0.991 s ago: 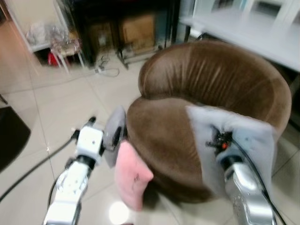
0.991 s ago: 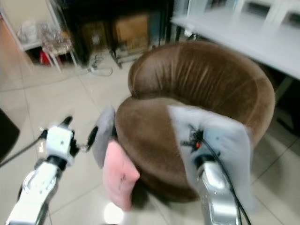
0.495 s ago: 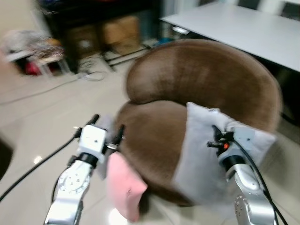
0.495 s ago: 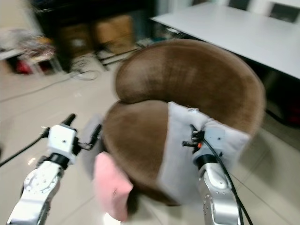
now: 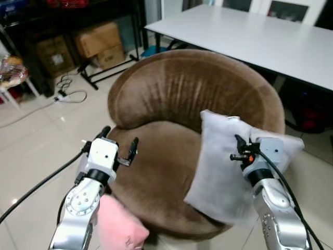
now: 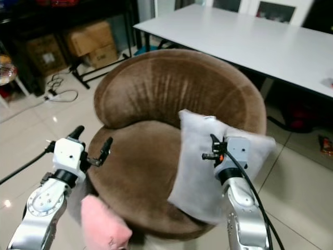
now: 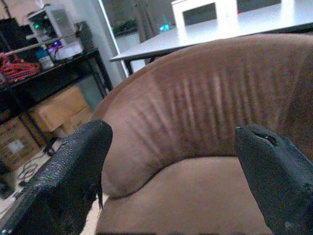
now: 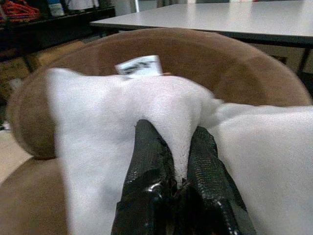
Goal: Move the pillow to the sofa from floor
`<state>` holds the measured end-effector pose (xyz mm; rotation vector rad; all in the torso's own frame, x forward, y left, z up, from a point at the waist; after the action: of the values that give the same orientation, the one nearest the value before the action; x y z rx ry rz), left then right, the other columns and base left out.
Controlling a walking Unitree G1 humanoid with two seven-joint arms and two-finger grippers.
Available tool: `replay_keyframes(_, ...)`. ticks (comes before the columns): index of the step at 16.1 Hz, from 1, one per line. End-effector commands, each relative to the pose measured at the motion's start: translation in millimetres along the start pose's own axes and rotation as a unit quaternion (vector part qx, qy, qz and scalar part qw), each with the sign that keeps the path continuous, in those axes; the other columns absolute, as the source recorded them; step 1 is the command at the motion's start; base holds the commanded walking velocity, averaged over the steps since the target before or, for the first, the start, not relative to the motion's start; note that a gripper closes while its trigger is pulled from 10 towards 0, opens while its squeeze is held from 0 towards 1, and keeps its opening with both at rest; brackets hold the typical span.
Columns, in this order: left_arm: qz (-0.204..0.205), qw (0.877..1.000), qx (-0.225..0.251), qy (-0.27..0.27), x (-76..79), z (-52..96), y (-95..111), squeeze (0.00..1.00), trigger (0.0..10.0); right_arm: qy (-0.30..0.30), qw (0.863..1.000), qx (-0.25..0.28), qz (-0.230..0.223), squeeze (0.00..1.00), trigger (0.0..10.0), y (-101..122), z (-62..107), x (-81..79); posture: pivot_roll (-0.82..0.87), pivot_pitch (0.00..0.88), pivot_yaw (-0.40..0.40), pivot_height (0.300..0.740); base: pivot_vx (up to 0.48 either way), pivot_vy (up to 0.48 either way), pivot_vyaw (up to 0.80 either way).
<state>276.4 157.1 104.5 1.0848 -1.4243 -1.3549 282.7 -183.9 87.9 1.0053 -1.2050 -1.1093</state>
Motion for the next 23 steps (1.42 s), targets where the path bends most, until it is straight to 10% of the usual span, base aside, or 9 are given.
replay_keyframes(1, 0.001, 1.000, -0.001, -0.009, 6.0, 0.6, -0.3, 0.11, 10.0, -0.016, 1.000, 0.024, 0.007, 0.00, 10.0, 9.4, -0.3, 10.5, -0.08, 0.000, 0.037, 0.740, 0.307, 0.000, 0.00)
replay_keyframes(15, 0.036, 0.997, -0.038, -0.048, 13.3, 3.8, -7.4, 0.00, 10.0, 0.024, 0.997, 0.056, 0.042, 0.00, 10.0, 25.3, -5.0, 4.5, -0.08, 0.000, 0.022, 0.740, 0.108, 0.000, -0.17)
replay_keyframes(16, 0.037, 0.997, -0.035, -0.059, 13.6, 2.1, -5.8, 0.84, 10.0, 0.031, 0.997, 0.060, 0.048, 0.00, 10.0, 27.5, -5.9, 2.2, -0.08, 0.000, 0.022, 0.740, 0.000, 0.000, 0.00)
replay_keyframes(17, 0.038, 0.996, -0.032, -0.074, 13.0, -2.9, -1.7, 1.00, 10.0, 0.045, 0.994, 0.069, 0.065, 0.00, 10.0, 31.9, -7.3, -2.5, -0.08, 0.000, 0.022, 0.740, 0.000, 0.000, 0.00)
replay_keyframes(23, 0.022, 0.985, -0.007, -0.170, 0.6, -53.0, 46.9, 1.00, 10.0, 0.135, 0.965, 0.130, 0.181, 0.00, 10.0, 53.2, -11.4, -30.6, -0.08, 0.000, 0.017, 0.740, 0.000, 0.000, 0.00)
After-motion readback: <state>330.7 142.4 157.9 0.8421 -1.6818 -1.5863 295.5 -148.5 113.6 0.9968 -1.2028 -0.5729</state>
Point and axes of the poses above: a point about 5 cm out from each wrist's last joint towards the gripper, its own z axis pointing back from the gripper into the wrist, its own y axis along the axis of the wrist's last joint, x = y × z, the point moved 3 cm from there along -z, pointing out of the wrist towards the gripper, and after that the axes turned 15 degrees about z, right-handed, at the moved point
